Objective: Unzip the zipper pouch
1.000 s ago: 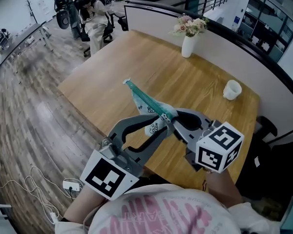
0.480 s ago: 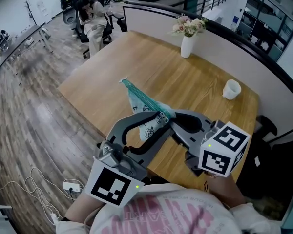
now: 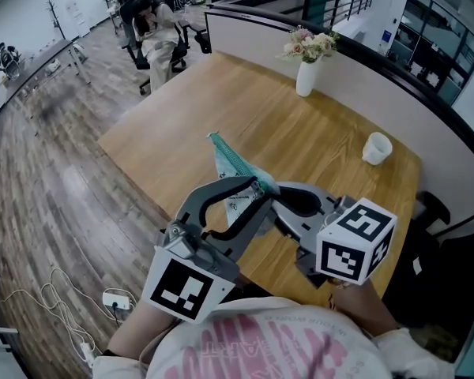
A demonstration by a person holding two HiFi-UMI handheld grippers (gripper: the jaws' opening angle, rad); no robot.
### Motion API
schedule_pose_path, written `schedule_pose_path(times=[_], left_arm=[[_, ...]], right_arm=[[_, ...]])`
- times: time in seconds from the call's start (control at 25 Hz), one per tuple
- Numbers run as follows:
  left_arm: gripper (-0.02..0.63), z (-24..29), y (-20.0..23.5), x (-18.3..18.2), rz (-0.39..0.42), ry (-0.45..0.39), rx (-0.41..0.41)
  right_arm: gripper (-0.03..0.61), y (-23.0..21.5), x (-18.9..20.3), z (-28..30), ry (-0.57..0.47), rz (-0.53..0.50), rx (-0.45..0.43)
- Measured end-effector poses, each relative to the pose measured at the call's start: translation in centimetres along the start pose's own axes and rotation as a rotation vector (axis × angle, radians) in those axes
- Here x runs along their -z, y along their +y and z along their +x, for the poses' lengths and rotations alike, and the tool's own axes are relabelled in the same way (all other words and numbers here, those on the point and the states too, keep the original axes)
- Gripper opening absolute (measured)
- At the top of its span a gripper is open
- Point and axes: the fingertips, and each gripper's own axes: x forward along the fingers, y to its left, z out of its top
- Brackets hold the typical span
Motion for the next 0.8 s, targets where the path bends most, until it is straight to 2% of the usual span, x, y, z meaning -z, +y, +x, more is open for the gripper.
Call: schedule_pose_path(times=[0.04,0.12,0.2,0.32,0.36,0.4,0.48,0.6,0.8], left_arm=[[0.100,0.0,0.1,-0.1,-0.046,-0.022,0.012],[0.098,-0.3,0.5,-0.1,-0.223,-0.074,0.041],[0.096,-0.7,0.7,0.0,-0.379,-0.107,0.108],[0.071,-1.3,1.1,-0.5,-0.486,-0.174,0.213],[0.002,-1.5,1.3,-0.7,-0.517,-0.197,0.229],[0.003,-1.6,1.4,-1.0,-0.538,-0.214,0.238],[0.005,-1.7,1.6,-1.4,-0.542,-0.232,0.236],[0.006,-1.4,1.6,-1.6,-0.496,-0.232,0.203],[0.015,-0.5,1.3,-1.1,-0.419,-0.177,0.146]], right_arm=[[0.035,0.1,0.0,-0.1,-0.003,0.001,-0.010],[0.035,0.5,-0.2,-0.2,-0.009,-0.008,-0.038],[0.034,0.9,-0.4,-0.5,-0.014,-0.027,-0.072],[0.034,1.3,-0.8,-1.3,-0.030,-0.028,-0.130],[0.034,1.5,-1.0,-1.5,-0.040,-0.019,-0.151],[0.034,1.7,-1.3,-1.8,-0.050,-0.010,-0.169],[0.034,2.1,-1.6,-2.0,-0.061,-0.009,-0.189],[0.034,2.1,-1.8,-2.1,-0.063,-0.021,-0.188],[0.034,1.7,-1.4,-2.0,-0.048,-0.031,-0.166]])
